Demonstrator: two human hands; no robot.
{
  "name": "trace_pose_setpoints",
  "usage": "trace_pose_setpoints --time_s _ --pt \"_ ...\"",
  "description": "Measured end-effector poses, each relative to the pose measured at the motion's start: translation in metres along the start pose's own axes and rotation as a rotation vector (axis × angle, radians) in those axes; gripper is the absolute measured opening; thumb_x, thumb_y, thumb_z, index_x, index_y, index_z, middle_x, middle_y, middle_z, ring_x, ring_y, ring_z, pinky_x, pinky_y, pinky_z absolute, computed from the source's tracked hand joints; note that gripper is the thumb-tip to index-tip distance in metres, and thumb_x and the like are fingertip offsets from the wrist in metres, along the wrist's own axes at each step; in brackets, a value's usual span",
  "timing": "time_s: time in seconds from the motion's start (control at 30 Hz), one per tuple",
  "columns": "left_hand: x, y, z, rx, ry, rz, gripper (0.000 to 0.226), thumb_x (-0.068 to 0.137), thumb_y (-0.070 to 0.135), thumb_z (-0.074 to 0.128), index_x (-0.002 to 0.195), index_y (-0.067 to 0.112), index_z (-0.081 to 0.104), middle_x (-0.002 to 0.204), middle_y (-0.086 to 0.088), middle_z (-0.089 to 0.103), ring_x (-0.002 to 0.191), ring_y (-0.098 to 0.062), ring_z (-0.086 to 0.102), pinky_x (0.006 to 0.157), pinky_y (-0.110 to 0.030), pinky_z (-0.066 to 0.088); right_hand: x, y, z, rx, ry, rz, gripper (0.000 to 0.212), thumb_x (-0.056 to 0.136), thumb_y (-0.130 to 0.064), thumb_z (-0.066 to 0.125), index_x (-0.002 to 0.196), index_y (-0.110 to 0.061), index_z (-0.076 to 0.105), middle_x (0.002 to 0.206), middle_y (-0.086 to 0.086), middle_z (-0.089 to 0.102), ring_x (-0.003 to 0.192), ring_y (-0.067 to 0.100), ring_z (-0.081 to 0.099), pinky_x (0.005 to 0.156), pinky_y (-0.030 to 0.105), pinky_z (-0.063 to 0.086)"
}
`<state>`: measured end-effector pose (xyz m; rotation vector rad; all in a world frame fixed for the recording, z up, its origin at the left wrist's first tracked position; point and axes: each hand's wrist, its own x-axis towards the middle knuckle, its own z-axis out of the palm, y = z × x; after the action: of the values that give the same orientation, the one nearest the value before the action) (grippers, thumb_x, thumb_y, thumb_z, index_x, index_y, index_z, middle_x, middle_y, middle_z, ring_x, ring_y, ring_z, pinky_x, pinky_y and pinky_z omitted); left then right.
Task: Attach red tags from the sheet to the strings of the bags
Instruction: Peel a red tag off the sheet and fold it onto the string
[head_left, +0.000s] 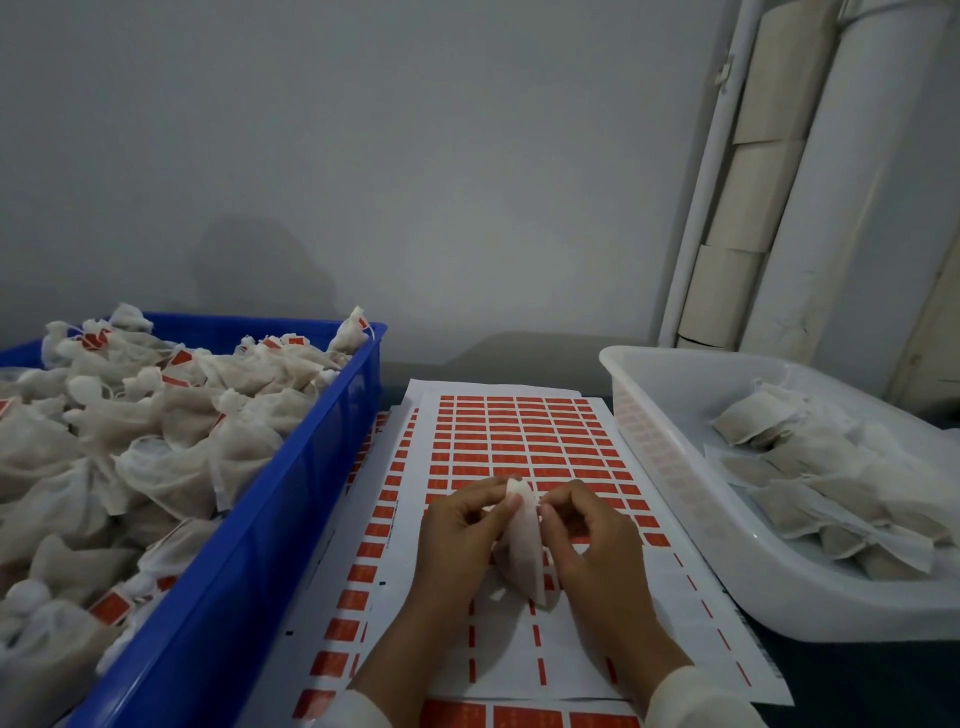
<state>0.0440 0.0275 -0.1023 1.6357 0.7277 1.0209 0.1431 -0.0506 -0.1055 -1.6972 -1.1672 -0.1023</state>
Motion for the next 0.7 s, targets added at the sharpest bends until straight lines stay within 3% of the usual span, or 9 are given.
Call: trace_pose_setpoints --time_s 0.17,0.3,0.53,0.7 --pt "0.0015 -0.0009 -0.0026 -0.074 0.016 -0.031 0.010 0.079 0.020 0.069 0.084 0.029 0.069 0.086 0.017 0.070 0.081 -0.006 0.066 0.072 -0.015 0.053 -0.0026 -0.0061 -0.0003 0.048 -0.033 -0.008 0.007 0.084 -0.032 0.053 0.082 -0.037 0.049 0.082 -0.026 0.055 0.075 0.001 0.059 0.071 0.002 0.041" --pt "0.0027 -0.0008 -0.0038 -0.122 0.010 -0.020 0.006 0.075 0.017 0.073 0.076 0.023 0.069 0.073 0.013 0.070 0.073 -0.004 0.067 0.058 -0.011 0.051 -0.0034 -0.0081 -0.0001 0.091 -0.051 -0.015 0.012 0.087 -0.028 0.054 0.081 -0.037 0.048 0.082 -0.026 0.057 0.076 -0.001 0.060 0.069 0.001 0.043" --pt "0.0040 -0.0018 0.0004 -0.100 0.044 0.033 0.015 0.075 0.014 0.074 0.073 0.015 0.059 0.068 0.008 0.065 0.067 -0.004 0.064 0.060 -0.009 0.049 -0.0021 -0.0054 0.0010 0.045 -0.003 -0.038 0.005 0.086 -0.021 0.060 0.087 -0.024 0.055 0.086 -0.014 0.058 0.078 0.004 0.058 0.077 0.010 0.045" --pt "0.0046 -0.0025 0.0027 -0.005 0.052 0.085 0.017 0.075 0.013 0.074 0.076 0.022 0.060 0.077 0.010 0.066 0.076 -0.011 0.064 0.064 -0.010 0.051 -0.0031 -0.0084 0.0012 0.017 0.011 -0.100 0.006 0.082 -0.037 0.051 0.086 -0.032 0.052 0.083 -0.027 0.051 0.077 0.000 0.057 0.070 0.004 0.042"
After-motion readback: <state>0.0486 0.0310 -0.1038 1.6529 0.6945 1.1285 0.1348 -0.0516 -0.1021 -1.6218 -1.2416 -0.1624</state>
